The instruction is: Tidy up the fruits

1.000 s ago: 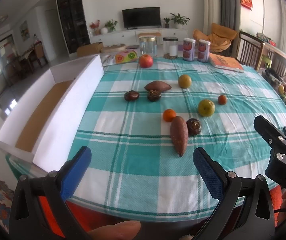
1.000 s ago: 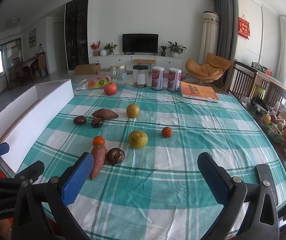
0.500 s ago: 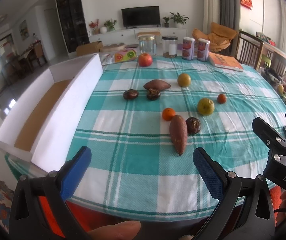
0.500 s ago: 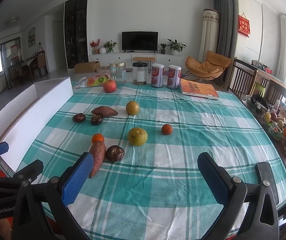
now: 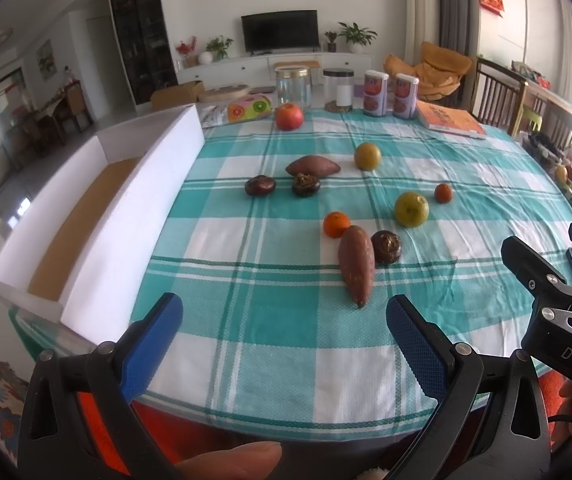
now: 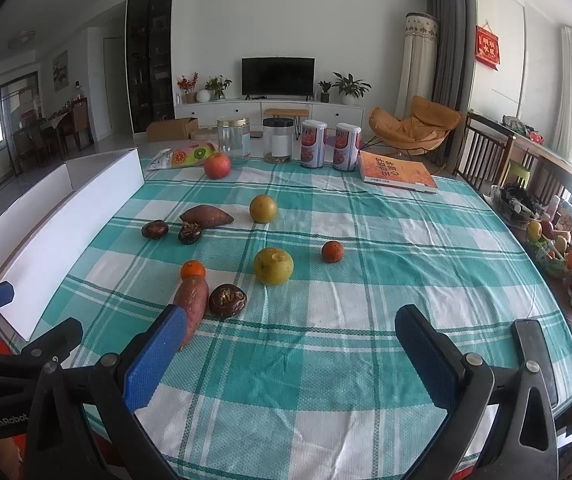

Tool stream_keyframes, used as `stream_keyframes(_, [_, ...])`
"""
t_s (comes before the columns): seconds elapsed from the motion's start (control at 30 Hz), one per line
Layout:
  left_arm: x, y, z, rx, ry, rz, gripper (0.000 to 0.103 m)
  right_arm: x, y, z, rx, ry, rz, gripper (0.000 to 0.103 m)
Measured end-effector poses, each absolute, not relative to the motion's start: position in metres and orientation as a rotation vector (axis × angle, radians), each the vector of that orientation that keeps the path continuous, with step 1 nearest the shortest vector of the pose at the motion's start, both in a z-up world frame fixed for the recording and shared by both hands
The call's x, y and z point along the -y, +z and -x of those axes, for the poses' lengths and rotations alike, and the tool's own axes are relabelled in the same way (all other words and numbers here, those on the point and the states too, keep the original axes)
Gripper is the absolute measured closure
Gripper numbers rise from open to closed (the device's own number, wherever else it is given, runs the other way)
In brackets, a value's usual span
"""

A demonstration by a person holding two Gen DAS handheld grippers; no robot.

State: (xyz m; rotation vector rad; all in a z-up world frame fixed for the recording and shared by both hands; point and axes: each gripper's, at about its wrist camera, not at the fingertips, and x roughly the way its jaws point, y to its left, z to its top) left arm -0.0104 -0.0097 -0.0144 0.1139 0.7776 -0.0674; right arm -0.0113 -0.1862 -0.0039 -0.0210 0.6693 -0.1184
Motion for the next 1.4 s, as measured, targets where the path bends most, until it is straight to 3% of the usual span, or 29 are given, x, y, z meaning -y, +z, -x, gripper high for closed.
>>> stream_keyframes(0.9, [0.009, -0.024, 0.003, -0.872, -0.077, -0.129, 0.001, 0.191, -0.019, 0.003, -0.741, -0.155, 0.038, 0.000])
stream_keyframes(1.4, [0.012, -0.057, -0.015, -0.986, -0.097, -0.123, 0.001, 0.197, -0.030, -0.001, -0.777, -0.179, 0.040, 0.000])
